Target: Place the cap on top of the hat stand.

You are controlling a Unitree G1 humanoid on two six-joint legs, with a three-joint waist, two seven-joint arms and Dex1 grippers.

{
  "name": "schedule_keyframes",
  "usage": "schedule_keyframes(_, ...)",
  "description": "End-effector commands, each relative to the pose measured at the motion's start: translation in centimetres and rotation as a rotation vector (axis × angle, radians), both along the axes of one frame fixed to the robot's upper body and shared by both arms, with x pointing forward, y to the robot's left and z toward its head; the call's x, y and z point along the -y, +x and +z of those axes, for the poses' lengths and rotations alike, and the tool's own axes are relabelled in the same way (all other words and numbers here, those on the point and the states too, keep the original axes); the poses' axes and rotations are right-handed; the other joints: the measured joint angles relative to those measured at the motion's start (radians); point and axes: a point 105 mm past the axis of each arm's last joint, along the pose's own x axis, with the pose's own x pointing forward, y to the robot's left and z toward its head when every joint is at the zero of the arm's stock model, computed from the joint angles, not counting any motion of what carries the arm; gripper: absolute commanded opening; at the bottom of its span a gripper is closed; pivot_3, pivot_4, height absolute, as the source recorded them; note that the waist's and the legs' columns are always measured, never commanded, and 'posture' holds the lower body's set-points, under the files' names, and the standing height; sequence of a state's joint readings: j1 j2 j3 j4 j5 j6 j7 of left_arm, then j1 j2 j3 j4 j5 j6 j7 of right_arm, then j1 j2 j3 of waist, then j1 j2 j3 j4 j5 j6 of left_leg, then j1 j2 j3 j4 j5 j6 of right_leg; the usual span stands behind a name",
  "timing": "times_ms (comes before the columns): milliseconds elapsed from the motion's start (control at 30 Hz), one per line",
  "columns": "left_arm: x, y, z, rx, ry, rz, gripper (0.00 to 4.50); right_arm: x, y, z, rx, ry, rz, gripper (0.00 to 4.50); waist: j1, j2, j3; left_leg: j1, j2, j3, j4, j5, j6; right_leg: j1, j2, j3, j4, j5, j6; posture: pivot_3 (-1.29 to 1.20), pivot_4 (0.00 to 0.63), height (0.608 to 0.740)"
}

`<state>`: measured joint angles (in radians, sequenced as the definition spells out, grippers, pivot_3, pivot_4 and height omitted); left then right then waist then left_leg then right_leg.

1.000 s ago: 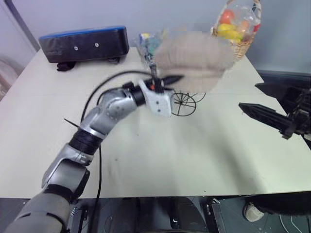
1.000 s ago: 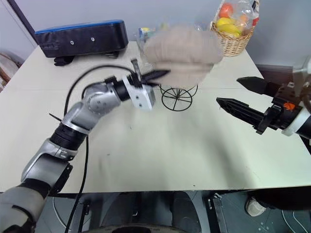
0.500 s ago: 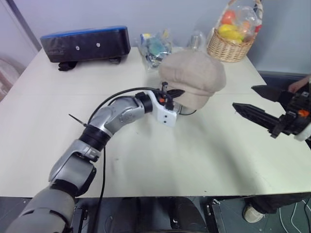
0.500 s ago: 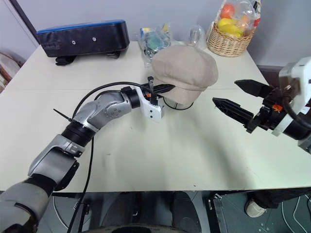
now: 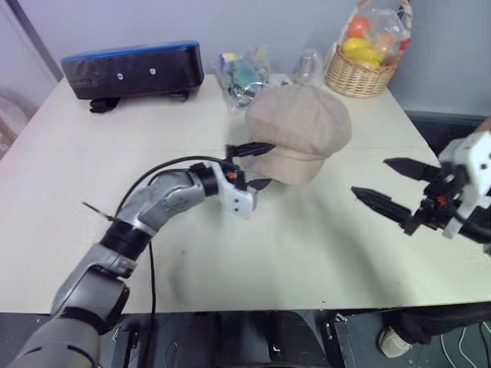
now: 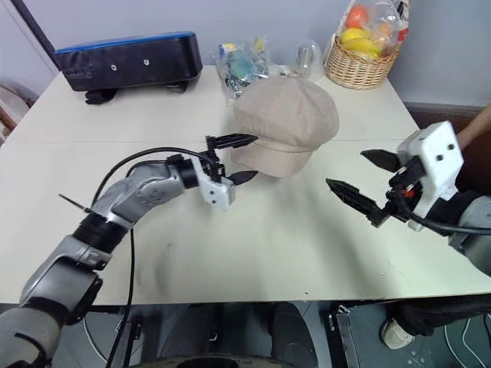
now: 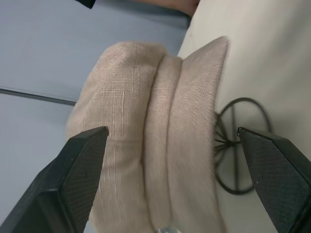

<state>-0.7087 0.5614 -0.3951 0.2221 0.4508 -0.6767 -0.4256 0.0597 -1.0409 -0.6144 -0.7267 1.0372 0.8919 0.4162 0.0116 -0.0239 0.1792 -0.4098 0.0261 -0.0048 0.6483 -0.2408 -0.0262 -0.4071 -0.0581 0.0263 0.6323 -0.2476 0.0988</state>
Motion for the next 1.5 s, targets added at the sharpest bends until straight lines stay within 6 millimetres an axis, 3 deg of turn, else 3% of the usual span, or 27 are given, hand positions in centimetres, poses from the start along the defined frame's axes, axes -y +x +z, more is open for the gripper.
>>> schedule_keyframes(33,-1.2,-1.6,2.2,-0.058,-0.062,-0.051,4.44,-0.5,0.2,-0.4,0.064,-0.106,-0.008,4.50,0.000,0.000,0.000,0.000,0.000,0.000,0.000,0.000,0.000,0.000,0.000,0.000,0.000,0.000,0.000,0.00,0.150,0.740)
schedule_keyframes(167,-5.7,-2.1,1.4,-0.509,-0.136,0.043,4.44,-1.6,0.6,-2.2,0.103,-0.261,0.016,4.50,-0.007,0.000,0.000,0.001,0.001,0.001,0.000,0.000,0.000,0.000,0.000,0.000,0.000,0.000,-0.001,0.00,0.150,0.740)
schedule_keyframes(233,-8.3,-2.0,1.7,-0.824,-0.234,0.100,4.44,-2.7,0.7,-2.6,0.151,-0.324,0.055,4.50,-0.012,0.001,0.000,0.001,0.002,0.000,0.000,0.000,0.000,0.000,0.002,0.000,0.000,-0.002,-0.003,0.00,0.150,0.740)
schedule_keyframes(333,-11.1,-3.6,3.4,-1.185,-0.302,0.080,4.44,-4.2,0.9,-3.2,0.233,-0.406,0.103,4.50,-0.020,0.000,0.001,0.001,0.003,-0.001,0.000,0.000,0.000,-0.001,0.003,-0.001,0.001,-0.002,-0.004,0.00,0.150,0.740)
schedule_keyframes(433,-13.0,-5.5,6.2,-1.374,-0.338,-0.024,4.44,-6.0,1.5,-3.3,0.331,-0.448,0.132,4.50,-0.026,0.000,0.001,0.001,0.002,0.000,0.000,0.000,0.000,-0.001,0.002,-0.001,0.000,-0.003,-0.004,0.00,0.150,0.740)
schedule_keyframes(533,-14.0,-5.5,7.4,-1.434,-0.364,-0.031,4.44,-7.1,2.7,-3.5,0.439,-0.534,0.135,4.50,-0.023,0.000,0.001,0.000,0.002,0.000,0.000,0.000,0.000,-0.001,0.002,-0.001,0.000,-0.003,-0.004,0.00,0.150,0.740)
schedule_keyframes(700,-14.5,-5.0,7.4,-1.432,-0.319,0.020,4.44,-9.9,5.6,-5.3,0.696,-0.782,0.164,4.50,-0.026,0.000,0.001,0.000,0.001,0.001,0.000,0.000,0.000,-0.003,0.002,-0.001,0.000,-0.004,-0.006,0.00,0.150,0.740)
schedule_keyframes(933,-14.3,-4.4,7.9,-1.412,-0.290,0.016,4.44,-13.2,8.2,-5.7,0.811,-0.829,0.164,4.50,-0.026,0.000,0.001,-0.002,0.001,0.000,0.000,0.000,0.000,-0.005,0.003,0.000,0.001,-0.004,-0.006,0.00,0.150,0.740)
schedule_keyframes(1067,-14.0,-4.2,8.1,-1.399,-0.283,0.008,4.44,-13.7,9.0,-5.9,0.822,-0.841,0.155,4.50,-0.024,0.000,0.001,-0.002,0.002,0.000,0.000,0.000,0.000,-0.004,0.004,-0.001,0.002,-0.003,-0.006,0.00,0.150,0.740)
schedule_keyframes(1133,-13.9,-4.2,8.3,-1.396,-0.287,0.000,4.50,-13.9,9.0,-6.0,0.828,-0.841,0.160,3.66,-0.025,0.000,0.001,-0.002,0.002,0.000,0.000,0.000,0.000,-0.004,0.004,0.000,0.002,-0.003,-0.005,0.00,0.150,0.740)
schedule_keyframes(1367,-13.8,-4.0,8.3,-1.392,-0.297,-0.005,4.50,-13.9,9.1,-5.8,0.832,-0.834,0.145,0.04,-0.026,0.000,0.001,-0.002,0.002,0.000,0.000,0.000,0.000,-0.005,0.004,0.000,0.002,-0.003,-0.005,0.00,0.150,0.740)
schedule_keyframes(1500,-13.9,-3.9,8.2,-1.391,-0.299,-0.002,4.50,-13.5,9.0,-4.3,0.862,-0.805,0.103,0.04,-0.025,0.000,0.001,-0.002,0.002,0.000,0.000,0.000,0.000,-0.004,0.004,0.000,0.002,-0.003,-0.005,0.00,0.150,0.740)
